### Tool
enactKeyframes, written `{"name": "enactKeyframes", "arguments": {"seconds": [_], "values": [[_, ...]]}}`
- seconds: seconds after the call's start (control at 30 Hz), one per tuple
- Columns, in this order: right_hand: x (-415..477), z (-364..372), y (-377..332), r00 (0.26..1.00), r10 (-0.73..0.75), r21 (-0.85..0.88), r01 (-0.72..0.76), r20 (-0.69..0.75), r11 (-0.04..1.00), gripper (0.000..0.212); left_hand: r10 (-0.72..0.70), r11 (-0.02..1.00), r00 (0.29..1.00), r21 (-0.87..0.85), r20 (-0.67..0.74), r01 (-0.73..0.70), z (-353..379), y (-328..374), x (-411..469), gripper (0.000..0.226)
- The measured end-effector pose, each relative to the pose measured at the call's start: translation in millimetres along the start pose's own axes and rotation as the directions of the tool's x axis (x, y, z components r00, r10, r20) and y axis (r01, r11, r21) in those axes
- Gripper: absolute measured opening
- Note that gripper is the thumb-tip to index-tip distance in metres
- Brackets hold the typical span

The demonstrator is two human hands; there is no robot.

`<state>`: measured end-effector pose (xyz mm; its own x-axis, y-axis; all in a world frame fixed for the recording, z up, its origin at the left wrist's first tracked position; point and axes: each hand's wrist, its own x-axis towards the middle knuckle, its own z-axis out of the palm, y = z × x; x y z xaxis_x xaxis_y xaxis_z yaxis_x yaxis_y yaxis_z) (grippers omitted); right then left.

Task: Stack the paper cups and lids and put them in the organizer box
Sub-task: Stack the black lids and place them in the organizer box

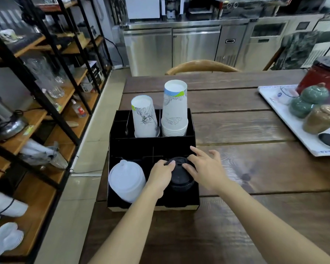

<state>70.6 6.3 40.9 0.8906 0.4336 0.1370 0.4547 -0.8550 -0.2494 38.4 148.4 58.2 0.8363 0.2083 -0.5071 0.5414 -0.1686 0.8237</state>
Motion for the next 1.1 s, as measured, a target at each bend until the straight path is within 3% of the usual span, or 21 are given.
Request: {"name": "enactKeyframes", "arguments": {"seconds": [0.13, 0.23, 0.33, 0.4, 0.47, 0.53, 0.7, 0.77, 0.87, 0.97, 1.1], "values": [[1.3, -2.5, 0.6, 0.997, 0.0, -0.05, 0.003, 0.074, 0.999, 0.035, 0.078, 0.979, 0.997, 0.19, -0.027, -0.072, -1.6, -1.7, -3.1, 0.032], [1.7, -6.8, -7.4, 0.996, -0.019, -0.074, 0.013, -0.09, 0.997, 0.036, 0.221, 0.948, 0.968, 0.261, -0.121, -0.184, -12.1, -2.3, -12.2, 0.035], [5.3, -16.1, -25.3, 0.969, -0.081, -0.047, 0.072, -0.234, 0.996, 0.032, 0.379, 0.917, 0.884, 0.244, -0.273, -0.317, -32.7, -4.1, -22.9, 0.028], [10.0, -19.9, -42.3, 0.966, -0.172, 0.026, 0.18, -0.194, 0.983, 0.033, 0.395, 0.917, 0.809, 0.241, -0.436, -0.318, -49.5, -11.0, -23.8, 0.025], [15.2, -16.4, -60.5, 0.959, -0.267, 0.065, 0.274, -0.095, 0.96, 0.035, 0.323, 0.946, 0.752, 0.202, -0.575, -0.253, -65.6, -21.4, -21.9, 0.03], [20.3, -6.6, -77.3, 0.935, -0.355, 0.046, 0.355, -0.017, 0.934, 0.035, 0.272, 0.962, 0.716, 0.198, -0.643, -0.187, -78.0, -33.3, -21.1, 0.035], [25.7, 16.5, -104.1, 0.858, -0.49, 0.032, 0.492, 0.155, 0.87, 0.043, 0.36, 0.907, 0.791, 0.384, -0.494, -0.174, -87.1, -64.3, -16.3, 0.039], [22.9, 19.8, -105.2, 0.842, -0.516, 0.042, 0.516, 0.157, 0.856, 0.041, 0.397, 0.874, 0.8, 0.451, -0.449, -0.181, -87.7, -71.2, -16.0, 0.04], [25.4, 21.4, -106.4, 0.878, -0.456, -0.055, 0.468, 0.147, 0.882, 0.038, 0.44, 0.82, 0.779, 0.554, -0.447, -0.145, -89.1, -75.0, -15.4, 0.04], [26.5, 17.8, -115.3, 0.877, -0.428, 0.002, 0.438, 0.218, 0.899, 0.033, 0.493, 0.712, 0.763, 0.698, -0.419, -0.077, -88.7, -76.0, -16.5, 0.04], [29.0, 19.1, -123.6, 0.889, -0.394, -0.067, 0.419, 0.231, 0.906, 0.027, 0.532, 0.658, 0.749, 0.749, -0.396, -0.072, -91.0, -77.0, -15.2, 0.038]]}}
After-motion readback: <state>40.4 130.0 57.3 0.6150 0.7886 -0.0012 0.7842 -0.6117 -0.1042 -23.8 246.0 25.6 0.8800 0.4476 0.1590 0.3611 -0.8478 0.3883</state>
